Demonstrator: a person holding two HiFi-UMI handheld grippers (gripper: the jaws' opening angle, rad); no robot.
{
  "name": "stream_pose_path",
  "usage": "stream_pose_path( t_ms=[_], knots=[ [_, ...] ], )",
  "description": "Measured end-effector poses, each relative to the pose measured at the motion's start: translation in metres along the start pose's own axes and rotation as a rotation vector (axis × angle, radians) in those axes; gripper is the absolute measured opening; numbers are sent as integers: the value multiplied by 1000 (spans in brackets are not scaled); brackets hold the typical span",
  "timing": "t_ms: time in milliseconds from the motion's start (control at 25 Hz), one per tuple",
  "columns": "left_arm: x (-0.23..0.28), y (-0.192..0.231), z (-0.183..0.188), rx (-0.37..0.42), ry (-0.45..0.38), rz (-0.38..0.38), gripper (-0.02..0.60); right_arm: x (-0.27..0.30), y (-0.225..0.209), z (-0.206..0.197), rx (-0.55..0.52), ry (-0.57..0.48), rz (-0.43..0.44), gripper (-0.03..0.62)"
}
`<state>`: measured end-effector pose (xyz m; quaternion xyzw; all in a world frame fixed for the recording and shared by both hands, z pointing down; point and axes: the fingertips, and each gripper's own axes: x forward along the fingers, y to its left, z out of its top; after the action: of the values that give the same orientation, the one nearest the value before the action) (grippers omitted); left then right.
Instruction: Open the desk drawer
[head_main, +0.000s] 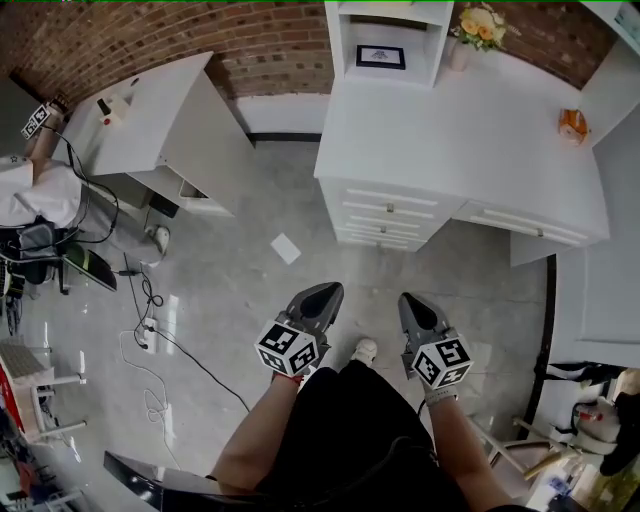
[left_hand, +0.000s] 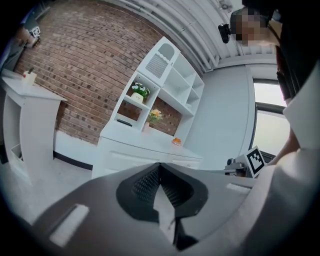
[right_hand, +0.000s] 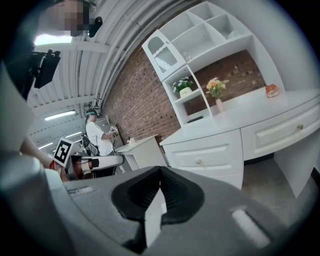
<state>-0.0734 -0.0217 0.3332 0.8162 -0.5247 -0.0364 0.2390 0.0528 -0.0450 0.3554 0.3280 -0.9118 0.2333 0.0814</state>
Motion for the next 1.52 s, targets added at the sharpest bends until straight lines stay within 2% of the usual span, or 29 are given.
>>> stream_pose_path(
  t_ms=[320, 760, 1240, 1520],
  knots=[
    [25, 17, 5, -8, 7, -10, 3, 19, -21, 2, 6, 2, -33, 2],
    [91, 37, 0, 42, 28, -123, 3, 57, -52, -2, 4, -16, -89, 2],
    [138, 83, -22, 28, 13, -162, 3, 115, -92, -21, -39, -47, -158, 2],
    [168, 96, -36, 95, 1, -203, 3, 149, -117, -35, -77, -86, -214, 12]
  ],
)
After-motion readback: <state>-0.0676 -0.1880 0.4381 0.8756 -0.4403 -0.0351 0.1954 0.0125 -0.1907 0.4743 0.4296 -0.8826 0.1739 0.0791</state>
